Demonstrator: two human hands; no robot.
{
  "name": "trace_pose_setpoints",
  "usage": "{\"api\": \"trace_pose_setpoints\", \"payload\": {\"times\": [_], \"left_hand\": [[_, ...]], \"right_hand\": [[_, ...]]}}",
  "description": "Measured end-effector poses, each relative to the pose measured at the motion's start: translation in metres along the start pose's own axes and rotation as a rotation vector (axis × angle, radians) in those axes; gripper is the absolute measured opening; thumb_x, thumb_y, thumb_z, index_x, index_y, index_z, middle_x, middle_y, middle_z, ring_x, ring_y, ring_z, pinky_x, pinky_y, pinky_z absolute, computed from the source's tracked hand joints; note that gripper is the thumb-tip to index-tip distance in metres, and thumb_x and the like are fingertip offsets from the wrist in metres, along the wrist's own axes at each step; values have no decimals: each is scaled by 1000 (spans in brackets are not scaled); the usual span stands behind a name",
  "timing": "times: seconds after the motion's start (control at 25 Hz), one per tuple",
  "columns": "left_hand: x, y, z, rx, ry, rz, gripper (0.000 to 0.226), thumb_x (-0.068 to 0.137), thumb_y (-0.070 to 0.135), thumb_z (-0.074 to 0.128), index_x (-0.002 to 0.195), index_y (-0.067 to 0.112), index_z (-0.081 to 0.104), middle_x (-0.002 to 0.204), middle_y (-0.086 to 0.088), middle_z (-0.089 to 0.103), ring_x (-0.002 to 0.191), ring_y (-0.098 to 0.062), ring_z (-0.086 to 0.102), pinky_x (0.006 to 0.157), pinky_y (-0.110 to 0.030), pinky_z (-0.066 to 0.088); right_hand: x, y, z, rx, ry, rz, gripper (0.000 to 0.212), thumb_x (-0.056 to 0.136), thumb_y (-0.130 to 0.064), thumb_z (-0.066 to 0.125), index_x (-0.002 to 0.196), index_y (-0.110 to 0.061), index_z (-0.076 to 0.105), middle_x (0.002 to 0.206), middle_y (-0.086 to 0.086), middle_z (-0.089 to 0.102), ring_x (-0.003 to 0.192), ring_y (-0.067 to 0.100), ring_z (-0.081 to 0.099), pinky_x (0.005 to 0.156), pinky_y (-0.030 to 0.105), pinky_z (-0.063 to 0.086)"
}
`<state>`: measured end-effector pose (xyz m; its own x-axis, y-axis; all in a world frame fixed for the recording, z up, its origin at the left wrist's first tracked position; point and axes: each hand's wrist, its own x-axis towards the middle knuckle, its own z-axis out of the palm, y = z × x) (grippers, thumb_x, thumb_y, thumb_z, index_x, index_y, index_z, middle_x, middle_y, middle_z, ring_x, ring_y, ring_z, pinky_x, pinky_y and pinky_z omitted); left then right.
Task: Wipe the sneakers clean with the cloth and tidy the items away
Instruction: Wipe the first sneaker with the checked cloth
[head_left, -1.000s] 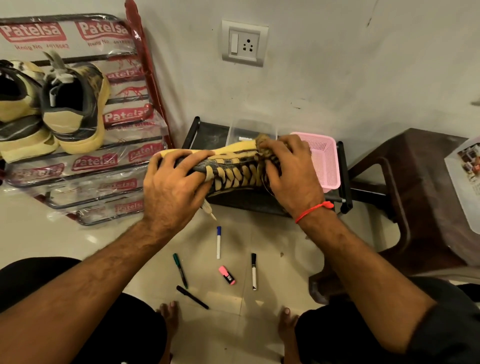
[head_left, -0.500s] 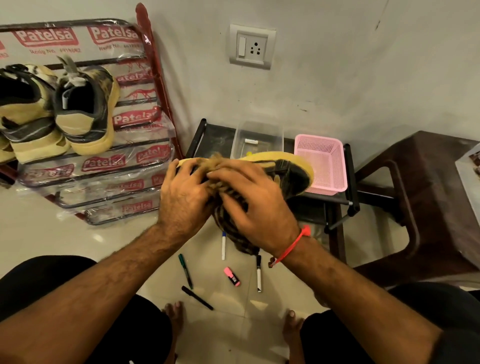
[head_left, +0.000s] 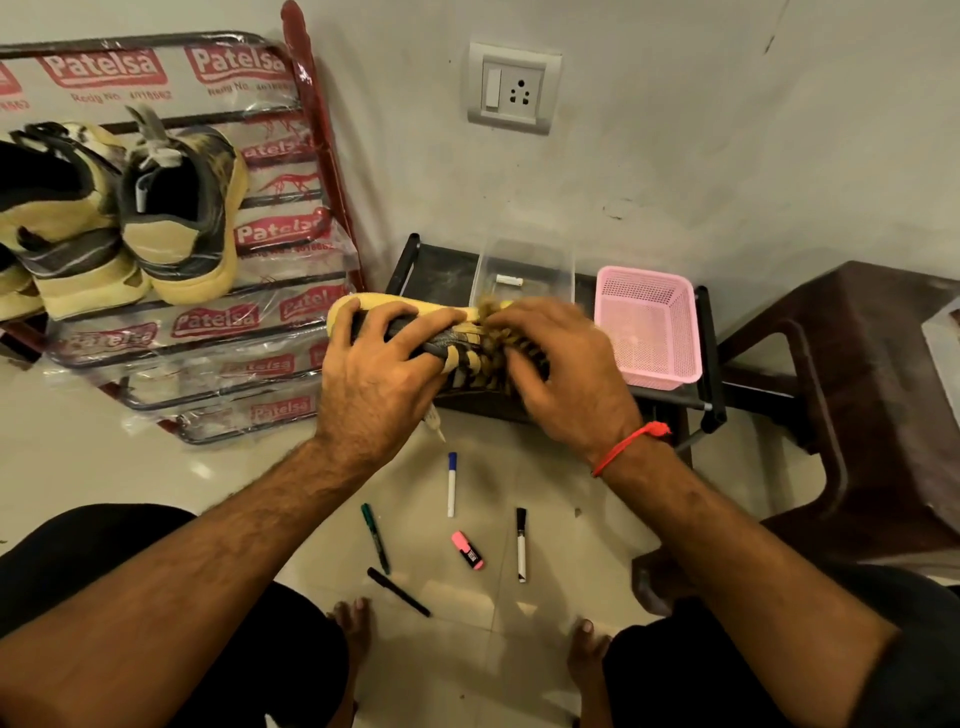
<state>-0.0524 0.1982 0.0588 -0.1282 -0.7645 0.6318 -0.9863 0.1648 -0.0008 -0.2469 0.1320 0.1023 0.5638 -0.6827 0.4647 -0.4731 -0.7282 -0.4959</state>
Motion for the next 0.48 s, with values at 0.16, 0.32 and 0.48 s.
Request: {"api": "trace_pose_setpoints", "payload": {"times": [0.16, 0.32, 0.48], "left_hand": [[-1, 2, 0, -86, -72, 7, 18, 87, 23, 74, 86, 6, 73, 142, -15, 59, 116, -42, 60, 101, -68, 42], [4, 9, -5, -155, -123, -31, 20, 85, 17, 74, 100, 6, 67, 161, -20, 33, 128, -42, 47, 106, -63, 42], [6, 8, -5, -220, -212, -113, 32, 95, 27, 66, 118, 5, 62, 167, -13, 19, 138, -42, 42, 106, -62, 45]], "right_hand": [[-4, -15, 2, 50, -41, -100, 32, 90, -10, 62, 122, -10, 66, 124, 7, 64, 118, 22, 56, 106, 36, 44], [-3, -18, -2, 111, -120, -80, 38, 90, -12, 61, 128, -12, 60, 125, 4, 64, 120, 19, 56, 107, 38, 44], [3, -7, -11, 39, -109, -55, 37, 91, -15, 58, 128, -14, 61, 122, 5, 65, 118, 21, 56, 103, 43, 46]]}}
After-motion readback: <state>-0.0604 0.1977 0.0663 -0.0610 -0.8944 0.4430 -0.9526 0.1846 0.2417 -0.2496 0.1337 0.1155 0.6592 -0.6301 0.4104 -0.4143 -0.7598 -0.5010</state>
